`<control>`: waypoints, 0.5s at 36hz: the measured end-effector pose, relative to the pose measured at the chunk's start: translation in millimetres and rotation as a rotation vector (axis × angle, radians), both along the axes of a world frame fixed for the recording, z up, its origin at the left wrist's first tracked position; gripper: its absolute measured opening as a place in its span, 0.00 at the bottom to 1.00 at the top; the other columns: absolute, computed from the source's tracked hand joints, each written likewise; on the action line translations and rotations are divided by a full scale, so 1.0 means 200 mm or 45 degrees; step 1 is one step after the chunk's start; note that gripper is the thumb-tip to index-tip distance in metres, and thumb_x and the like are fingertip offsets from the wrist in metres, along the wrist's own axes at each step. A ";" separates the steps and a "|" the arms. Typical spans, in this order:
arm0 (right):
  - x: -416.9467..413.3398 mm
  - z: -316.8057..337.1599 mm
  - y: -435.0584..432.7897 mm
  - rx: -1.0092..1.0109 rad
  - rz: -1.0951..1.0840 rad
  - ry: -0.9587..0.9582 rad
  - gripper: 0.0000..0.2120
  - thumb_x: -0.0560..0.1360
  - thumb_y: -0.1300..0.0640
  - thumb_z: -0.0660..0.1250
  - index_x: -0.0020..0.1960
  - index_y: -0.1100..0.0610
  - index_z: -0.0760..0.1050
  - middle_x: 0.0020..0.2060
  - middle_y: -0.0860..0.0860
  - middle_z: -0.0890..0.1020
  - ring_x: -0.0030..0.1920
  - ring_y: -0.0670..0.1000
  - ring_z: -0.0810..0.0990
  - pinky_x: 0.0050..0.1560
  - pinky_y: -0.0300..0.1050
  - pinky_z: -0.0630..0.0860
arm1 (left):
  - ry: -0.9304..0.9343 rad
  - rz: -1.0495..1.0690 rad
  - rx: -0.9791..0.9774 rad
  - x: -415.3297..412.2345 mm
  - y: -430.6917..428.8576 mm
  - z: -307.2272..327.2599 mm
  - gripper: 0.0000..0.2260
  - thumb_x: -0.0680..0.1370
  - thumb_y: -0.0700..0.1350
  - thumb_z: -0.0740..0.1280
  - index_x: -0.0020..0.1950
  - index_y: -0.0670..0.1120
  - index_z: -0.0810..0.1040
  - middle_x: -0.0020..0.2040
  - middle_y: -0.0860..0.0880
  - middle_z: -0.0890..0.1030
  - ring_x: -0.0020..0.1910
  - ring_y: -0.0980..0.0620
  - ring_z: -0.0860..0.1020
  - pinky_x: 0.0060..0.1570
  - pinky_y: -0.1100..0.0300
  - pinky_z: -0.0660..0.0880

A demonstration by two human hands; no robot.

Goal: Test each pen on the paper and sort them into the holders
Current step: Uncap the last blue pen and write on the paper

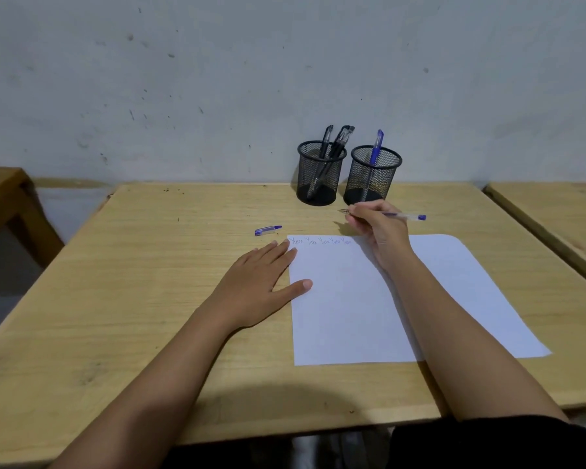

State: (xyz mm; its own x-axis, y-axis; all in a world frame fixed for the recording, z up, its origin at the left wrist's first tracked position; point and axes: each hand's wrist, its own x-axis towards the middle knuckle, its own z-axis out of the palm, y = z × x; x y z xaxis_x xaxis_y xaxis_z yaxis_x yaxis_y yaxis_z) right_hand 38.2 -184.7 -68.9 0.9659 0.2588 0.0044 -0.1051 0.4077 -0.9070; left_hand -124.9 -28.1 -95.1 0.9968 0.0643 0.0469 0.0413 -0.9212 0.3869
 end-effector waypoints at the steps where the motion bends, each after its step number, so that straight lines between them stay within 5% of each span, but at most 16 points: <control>1: -0.01 0.01 0.00 -0.029 0.004 -0.019 0.05 0.69 0.72 0.69 0.37 0.65 0.76 0.33 0.57 0.82 0.34 0.49 0.82 0.38 0.34 0.80 | -0.025 0.007 -0.031 0.00 0.00 0.01 0.29 0.77 0.63 0.53 0.76 0.53 0.56 0.77 0.58 0.52 0.76 0.60 0.49 0.73 0.59 0.48; 5: -0.04 0.05 0.00 -0.086 0.037 -0.048 0.04 0.69 0.71 0.70 0.38 0.65 0.77 0.33 0.56 0.82 0.34 0.49 0.83 0.40 0.34 0.80 | -0.232 0.073 -0.440 0.02 0.03 0.03 0.12 0.78 0.62 0.56 0.55 0.60 0.73 0.62 0.55 0.74 0.66 0.50 0.69 0.63 0.56 0.67; 7: -0.05 0.08 0.01 -0.118 0.052 -0.051 0.03 0.69 0.71 0.70 0.38 0.66 0.77 0.31 0.55 0.83 0.32 0.48 0.83 0.39 0.34 0.80 | -0.335 0.199 -0.595 0.05 0.05 0.04 0.12 0.78 0.57 0.60 0.57 0.55 0.76 0.58 0.57 0.74 0.62 0.52 0.71 0.56 0.65 0.67; 13: -0.10 0.12 0.00 -0.184 0.095 -0.090 0.05 0.69 0.72 0.69 0.36 0.65 0.77 0.28 0.53 0.83 0.30 0.47 0.81 0.39 0.34 0.80 | -0.314 0.406 -0.331 0.16 0.13 0.07 0.17 0.79 0.47 0.62 0.65 0.41 0.72 0.62 0.48 0.72 0.62 0.48 0.66 0.54 0.65 0.61; 18: -0.13 0.15 -0.02 -0.168 0.122 -0.052 0.02 0.69 0.71 0.69 0.38 0.67 0.77 0.29 0.54 0.83 0.30 0.47 0.81 0.36 0.33 0.79 | -0.269 0.403 -0.256 0.22 0.16 0.07 0.12 0.79 0.45 0.62 0.57 0.40 0.79 0.56 0.46 0.76 0.58 0.47 0.70 0.53 0.61 0.67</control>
State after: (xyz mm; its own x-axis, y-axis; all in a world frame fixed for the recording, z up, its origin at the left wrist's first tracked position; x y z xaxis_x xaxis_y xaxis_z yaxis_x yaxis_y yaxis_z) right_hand 11.3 -188.2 -38.9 0.9366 0.3503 0.0028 -0.0998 0.2745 -0.9564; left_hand -80.1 4.6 -81.3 0.8964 0.3940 0.2031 0.2101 -0.7812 0.5879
